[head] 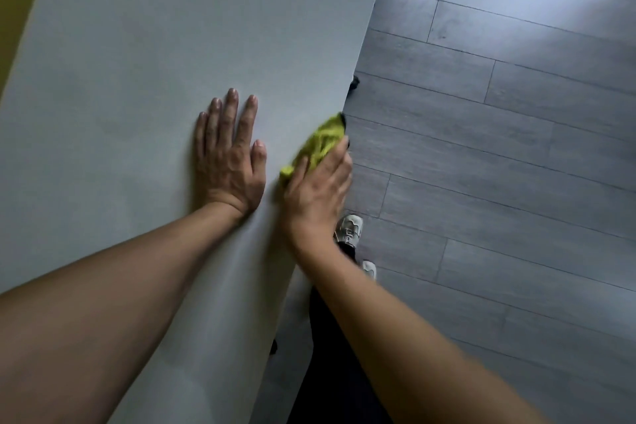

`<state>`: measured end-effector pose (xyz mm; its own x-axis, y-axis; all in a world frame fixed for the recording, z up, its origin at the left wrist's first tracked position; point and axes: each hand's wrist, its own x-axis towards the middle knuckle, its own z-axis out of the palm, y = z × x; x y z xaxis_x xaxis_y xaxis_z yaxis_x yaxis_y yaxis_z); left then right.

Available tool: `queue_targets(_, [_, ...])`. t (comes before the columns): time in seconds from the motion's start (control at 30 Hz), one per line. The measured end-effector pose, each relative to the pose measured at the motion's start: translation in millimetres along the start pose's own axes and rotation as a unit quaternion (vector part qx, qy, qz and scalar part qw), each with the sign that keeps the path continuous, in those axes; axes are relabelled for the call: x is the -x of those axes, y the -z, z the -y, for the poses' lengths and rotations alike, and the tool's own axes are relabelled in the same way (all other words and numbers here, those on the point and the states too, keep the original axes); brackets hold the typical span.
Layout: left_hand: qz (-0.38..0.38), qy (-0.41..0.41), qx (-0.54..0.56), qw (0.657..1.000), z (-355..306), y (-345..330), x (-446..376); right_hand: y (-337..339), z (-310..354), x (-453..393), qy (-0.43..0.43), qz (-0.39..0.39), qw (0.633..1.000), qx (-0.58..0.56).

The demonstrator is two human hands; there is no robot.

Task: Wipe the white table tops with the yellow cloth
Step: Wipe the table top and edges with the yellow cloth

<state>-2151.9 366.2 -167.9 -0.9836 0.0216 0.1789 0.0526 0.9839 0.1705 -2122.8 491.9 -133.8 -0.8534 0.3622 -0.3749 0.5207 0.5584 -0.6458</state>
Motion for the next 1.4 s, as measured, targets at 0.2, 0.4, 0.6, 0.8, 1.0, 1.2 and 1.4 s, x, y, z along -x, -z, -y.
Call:
queue_targets(0.2, [0.016, 0.006, 0.003, 1.0, -2.6, 3.0, -0.7, 20.7, 46.7, -125.4, -0.01, -0.022, 0.999, 0.021])
queue_targets(0.4, [0.012, 0.012, 0.016, 1.0, -4.2, 5.9, -0.6, 22.0, 54.3, -161.3, 0.013, -0.06, 0.998, 0.034])
queue_targets(0.6, [0.05, 0.018, 0.03, 0.998, -3.1, 13.0, -0.1, 6.4, 14.8, -56.2, 0.014, -0.032, 0.999, 0.002])
queue_targets(0.8, [0.065, 0.016, 0.032, 0.997, 3.0, 24.0, 26.7, -13.4, -42.0, 106.2, 0.018, 0.002, 1.0, 0.001])
queue_targets(1.0, [0.064, 0.052, 0.047, 0.996, 27.3, 66.7, 193.8, -17.0, -35.1, 100.2, -0.004, -0.005, 0.999, 0.04])
queue_targets(1.2, [0.093, 0.112, 0.018, 0.989, 60.7, 118.9, 356.9, -2.9, -1.0, 9.3, -0.006, -0.036, 0.996, 0.084])
queue_targets(1.4, [0.109, 0.084, -0.007, 0.99, 78.7, 120.1, 393.2, -7.2, -5.2, 18.2, -0.002, -0.056, 0.996, 0.068])
